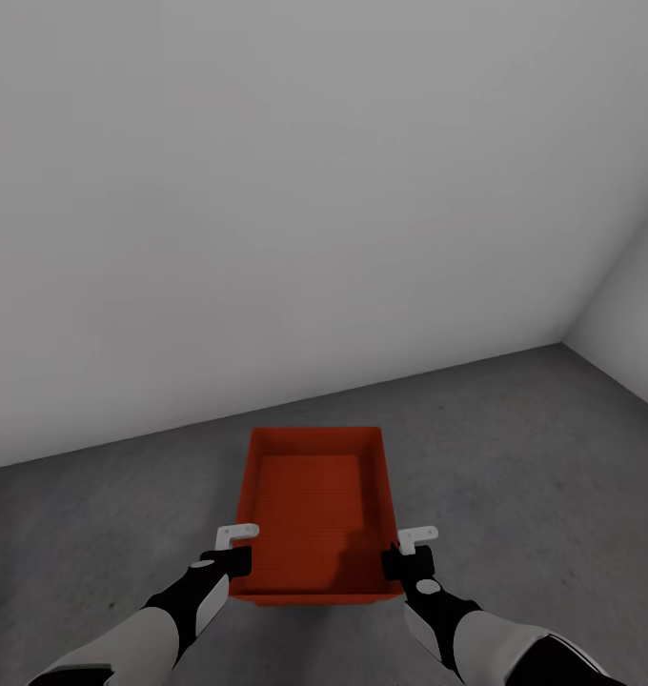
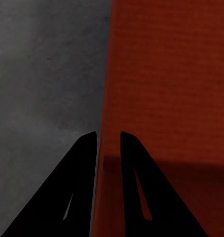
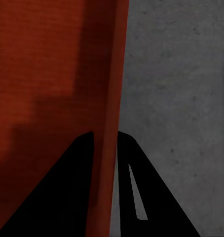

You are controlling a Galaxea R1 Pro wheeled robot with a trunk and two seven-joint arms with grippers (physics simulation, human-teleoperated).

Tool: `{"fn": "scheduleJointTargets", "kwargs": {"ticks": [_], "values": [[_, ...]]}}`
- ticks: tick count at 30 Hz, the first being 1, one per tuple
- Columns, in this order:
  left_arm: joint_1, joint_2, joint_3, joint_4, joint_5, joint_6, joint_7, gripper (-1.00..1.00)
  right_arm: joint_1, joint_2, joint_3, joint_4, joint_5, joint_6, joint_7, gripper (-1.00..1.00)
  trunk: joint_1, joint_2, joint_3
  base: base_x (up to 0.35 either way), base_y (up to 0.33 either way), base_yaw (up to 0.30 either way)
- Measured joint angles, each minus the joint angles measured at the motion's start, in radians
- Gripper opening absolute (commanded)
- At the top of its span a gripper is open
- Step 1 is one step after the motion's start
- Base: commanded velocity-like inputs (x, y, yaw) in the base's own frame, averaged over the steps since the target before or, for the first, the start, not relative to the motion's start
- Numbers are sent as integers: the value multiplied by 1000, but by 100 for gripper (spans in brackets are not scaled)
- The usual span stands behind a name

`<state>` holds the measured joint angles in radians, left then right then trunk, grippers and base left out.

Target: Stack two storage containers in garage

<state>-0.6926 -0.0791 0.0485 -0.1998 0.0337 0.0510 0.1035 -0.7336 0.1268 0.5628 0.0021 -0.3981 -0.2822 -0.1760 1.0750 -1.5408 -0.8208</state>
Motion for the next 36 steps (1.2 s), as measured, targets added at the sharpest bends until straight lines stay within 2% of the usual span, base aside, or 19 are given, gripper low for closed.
{"fn": "scheduleJointTargets", "kwargs": {"ticks": [36], "values": [[0,1,1,0,0,1,-3,-100,0,0,-1,0,0,1,1,-100,0,0,0,28,0,-2]]}}
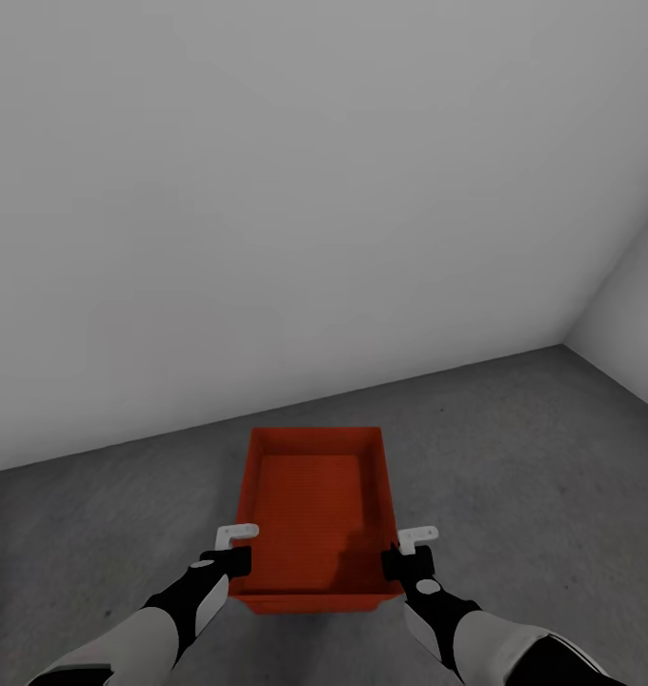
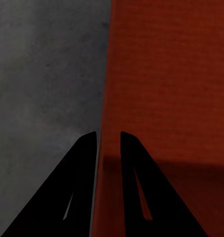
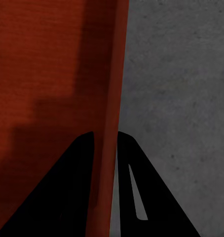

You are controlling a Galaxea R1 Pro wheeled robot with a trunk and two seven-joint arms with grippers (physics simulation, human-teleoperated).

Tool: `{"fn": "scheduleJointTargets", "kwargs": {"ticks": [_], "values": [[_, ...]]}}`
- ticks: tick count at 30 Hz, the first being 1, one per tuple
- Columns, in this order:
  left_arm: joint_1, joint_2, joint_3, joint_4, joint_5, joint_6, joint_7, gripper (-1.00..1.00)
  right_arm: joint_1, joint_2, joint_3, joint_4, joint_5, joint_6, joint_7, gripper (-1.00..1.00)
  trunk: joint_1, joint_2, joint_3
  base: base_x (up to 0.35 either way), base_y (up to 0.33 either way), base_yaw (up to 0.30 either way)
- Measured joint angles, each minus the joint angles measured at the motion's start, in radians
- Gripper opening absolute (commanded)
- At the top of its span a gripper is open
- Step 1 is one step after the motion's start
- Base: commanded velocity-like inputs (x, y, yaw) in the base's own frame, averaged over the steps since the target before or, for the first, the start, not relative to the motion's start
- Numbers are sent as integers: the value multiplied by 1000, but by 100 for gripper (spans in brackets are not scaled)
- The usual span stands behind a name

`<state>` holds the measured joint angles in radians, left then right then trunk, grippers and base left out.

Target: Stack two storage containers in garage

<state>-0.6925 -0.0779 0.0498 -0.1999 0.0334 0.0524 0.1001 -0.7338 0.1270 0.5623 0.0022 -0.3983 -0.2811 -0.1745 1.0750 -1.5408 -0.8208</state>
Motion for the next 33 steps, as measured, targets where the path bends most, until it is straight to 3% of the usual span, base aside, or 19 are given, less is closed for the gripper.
{"fn": "scheduleJointTargets", "kwargs": {"ticks": [33], "values": [[0,0,0,1,1,-2,1,-100,0,0,1,0,1,0,-1,-100,0,0,0,1,0,26]]}}
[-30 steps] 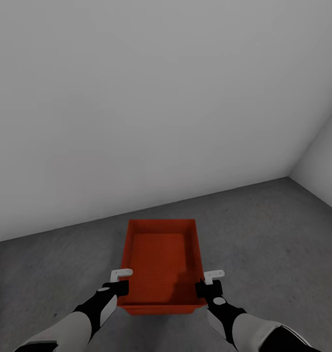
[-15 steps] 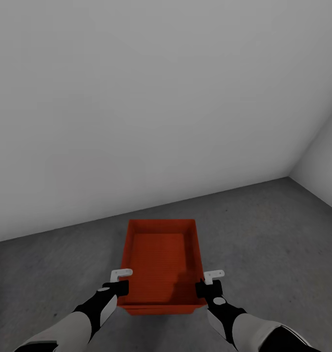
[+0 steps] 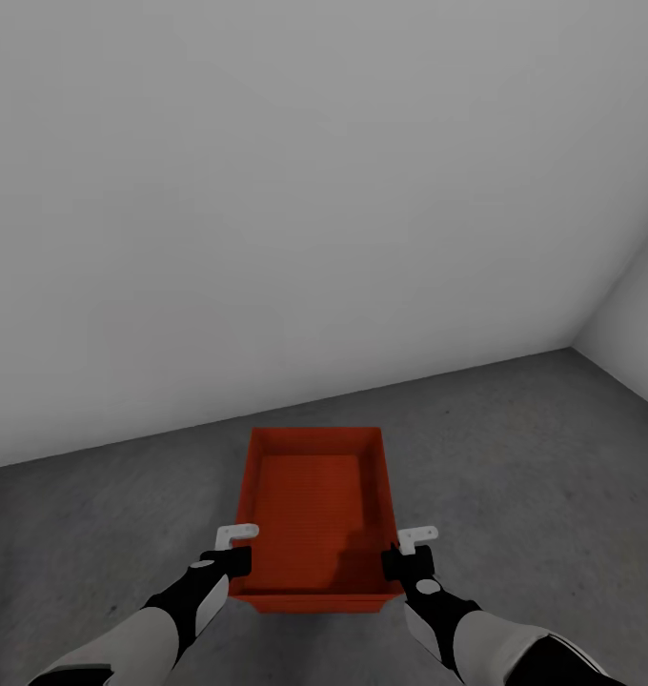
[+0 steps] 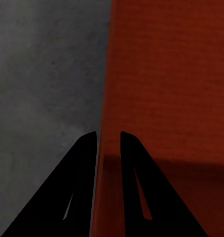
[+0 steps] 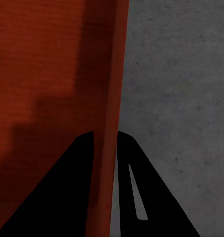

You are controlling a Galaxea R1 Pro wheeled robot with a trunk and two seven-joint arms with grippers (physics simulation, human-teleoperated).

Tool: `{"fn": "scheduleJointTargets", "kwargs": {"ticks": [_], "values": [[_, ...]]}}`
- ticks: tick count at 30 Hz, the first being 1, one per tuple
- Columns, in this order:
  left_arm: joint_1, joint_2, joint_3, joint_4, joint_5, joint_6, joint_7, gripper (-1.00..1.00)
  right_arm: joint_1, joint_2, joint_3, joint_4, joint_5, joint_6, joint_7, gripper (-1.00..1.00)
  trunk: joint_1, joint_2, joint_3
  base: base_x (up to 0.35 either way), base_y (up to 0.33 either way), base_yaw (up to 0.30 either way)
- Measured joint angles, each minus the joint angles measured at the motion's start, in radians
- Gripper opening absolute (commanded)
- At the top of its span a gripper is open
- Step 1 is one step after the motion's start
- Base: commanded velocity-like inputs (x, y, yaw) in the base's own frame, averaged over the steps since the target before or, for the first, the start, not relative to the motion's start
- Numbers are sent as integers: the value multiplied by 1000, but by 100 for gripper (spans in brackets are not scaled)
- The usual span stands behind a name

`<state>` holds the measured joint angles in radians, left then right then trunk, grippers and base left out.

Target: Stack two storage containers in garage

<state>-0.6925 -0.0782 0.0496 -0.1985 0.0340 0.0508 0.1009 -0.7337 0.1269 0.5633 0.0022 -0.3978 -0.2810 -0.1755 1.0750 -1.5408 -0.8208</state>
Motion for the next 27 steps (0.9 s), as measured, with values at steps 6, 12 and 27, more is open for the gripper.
{"fn": "scheduleJointTargets", "kwargs": {"ticks": [6,12,27], "values": [[0,-1,-1,-1,0,1,2,-100,0,0,0,0,0,0,-1,-100,0,0,0,0,0,0],[0,-1,-1,-1,0,1,3,-100,0,0,-1,0,0,0,0,-100,0,0,0,0,0,0],[0,-1,-1,-1,0,1,3,-100,0,0,0,0,-1,-1,0,-100,38,-70,-31,0,0,0]]}}
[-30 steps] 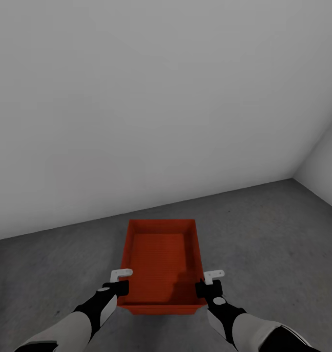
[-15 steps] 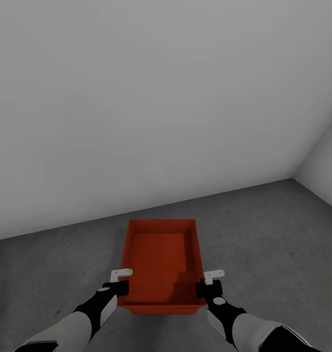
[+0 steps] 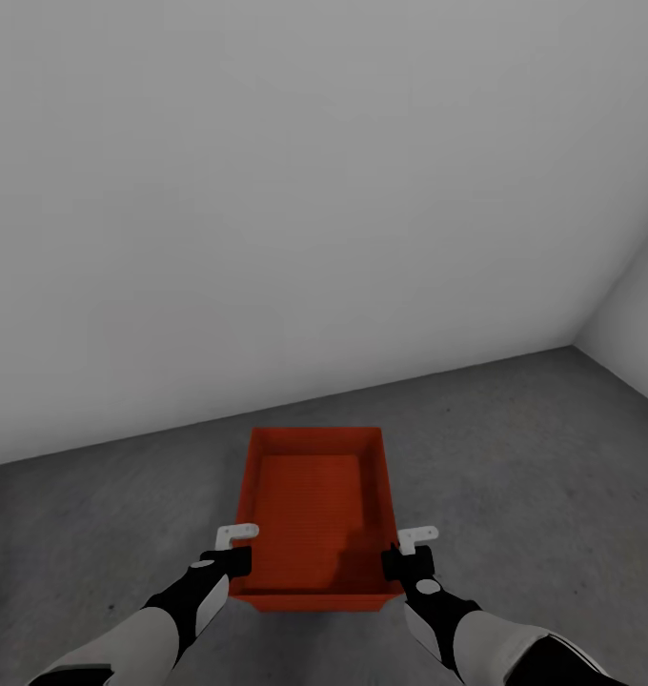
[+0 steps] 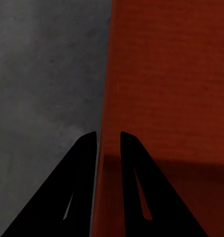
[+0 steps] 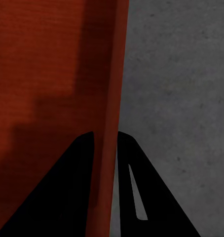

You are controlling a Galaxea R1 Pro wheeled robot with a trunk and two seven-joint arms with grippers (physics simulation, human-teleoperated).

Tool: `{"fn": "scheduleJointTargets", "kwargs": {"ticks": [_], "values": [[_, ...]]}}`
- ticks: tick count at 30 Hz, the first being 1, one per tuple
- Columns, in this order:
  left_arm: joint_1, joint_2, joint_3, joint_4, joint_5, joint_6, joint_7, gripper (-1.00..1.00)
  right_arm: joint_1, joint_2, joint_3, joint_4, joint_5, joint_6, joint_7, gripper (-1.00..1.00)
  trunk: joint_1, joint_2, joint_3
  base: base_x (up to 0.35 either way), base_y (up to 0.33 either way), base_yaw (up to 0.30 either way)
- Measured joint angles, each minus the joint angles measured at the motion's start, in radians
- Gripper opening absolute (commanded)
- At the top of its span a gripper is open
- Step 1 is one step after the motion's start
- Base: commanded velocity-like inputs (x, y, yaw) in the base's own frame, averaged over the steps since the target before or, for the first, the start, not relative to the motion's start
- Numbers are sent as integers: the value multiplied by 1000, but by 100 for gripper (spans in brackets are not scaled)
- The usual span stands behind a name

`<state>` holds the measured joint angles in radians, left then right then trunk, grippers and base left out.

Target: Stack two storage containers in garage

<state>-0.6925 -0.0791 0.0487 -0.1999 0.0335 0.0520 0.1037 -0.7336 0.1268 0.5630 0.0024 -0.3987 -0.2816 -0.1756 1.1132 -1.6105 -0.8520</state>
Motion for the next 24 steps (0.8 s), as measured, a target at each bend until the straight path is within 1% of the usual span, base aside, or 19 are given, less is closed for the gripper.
{"fn": "scheduleJointTargets", "kwargs": {"ticks": [1,9,17,24], "values": [[0,0,0,0,0,0,0,-100,0,0,0,0,0,0,0,-100,4,-7,-3,0,0,0],[0,0,0,0,0,0,0,-100,0,0,0,0,1,1,0,-100,4,-7,-3,0,0,0],[0,0,0,1,0,-1,-1,-100,0,0,1,0,0,1,0,-100,35,-63,-28,0,0,0],[0,0,1,1,0,-2,-1,-100,0,0,0,0,1,0,-1,-100,35,-63,-28,0,0,0]]}}
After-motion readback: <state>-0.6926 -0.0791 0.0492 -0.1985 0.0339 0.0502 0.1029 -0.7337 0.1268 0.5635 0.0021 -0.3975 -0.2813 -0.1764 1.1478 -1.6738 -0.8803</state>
